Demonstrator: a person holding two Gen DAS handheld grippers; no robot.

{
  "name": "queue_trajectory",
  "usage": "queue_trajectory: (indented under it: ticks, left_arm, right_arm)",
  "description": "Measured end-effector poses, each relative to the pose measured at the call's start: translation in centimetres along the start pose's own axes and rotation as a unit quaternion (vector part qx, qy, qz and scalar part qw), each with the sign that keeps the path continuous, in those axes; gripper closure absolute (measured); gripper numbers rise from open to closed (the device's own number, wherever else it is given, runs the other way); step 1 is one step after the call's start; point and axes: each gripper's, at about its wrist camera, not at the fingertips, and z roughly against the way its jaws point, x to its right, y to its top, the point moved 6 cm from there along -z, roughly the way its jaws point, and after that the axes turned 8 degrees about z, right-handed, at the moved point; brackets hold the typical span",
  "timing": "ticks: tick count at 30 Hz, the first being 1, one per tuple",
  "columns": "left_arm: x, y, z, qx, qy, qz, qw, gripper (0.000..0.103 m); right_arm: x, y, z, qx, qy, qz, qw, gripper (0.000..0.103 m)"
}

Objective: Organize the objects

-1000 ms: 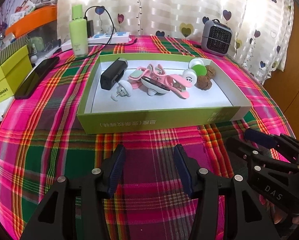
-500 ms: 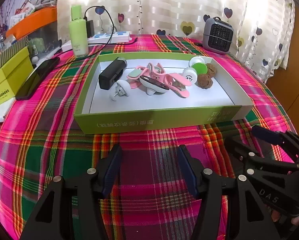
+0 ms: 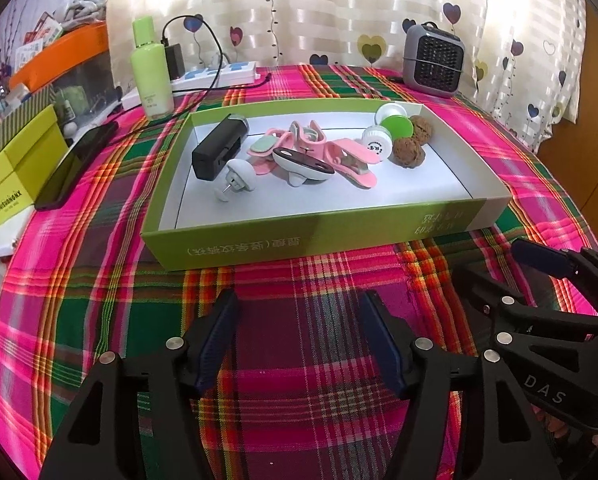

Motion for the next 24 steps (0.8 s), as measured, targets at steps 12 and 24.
queue_trajectory:
  ticks: [12,24]
  left_arm:
    - [-0.97,-0.11,0.18,0.003,0.022,0.029,0.9993,0.039]
    - [-0.99,-0.09,0.17,0.003,0.022,0.030,0.9993,0.039]
  right_arm:
    - [-0.01,-0.01,-0.02,0.000,0.000,0.000,1.000,0.033]
    - [-0.01,-0.03,-0.04,0.000,0.000,0.000,1.000,0.033]
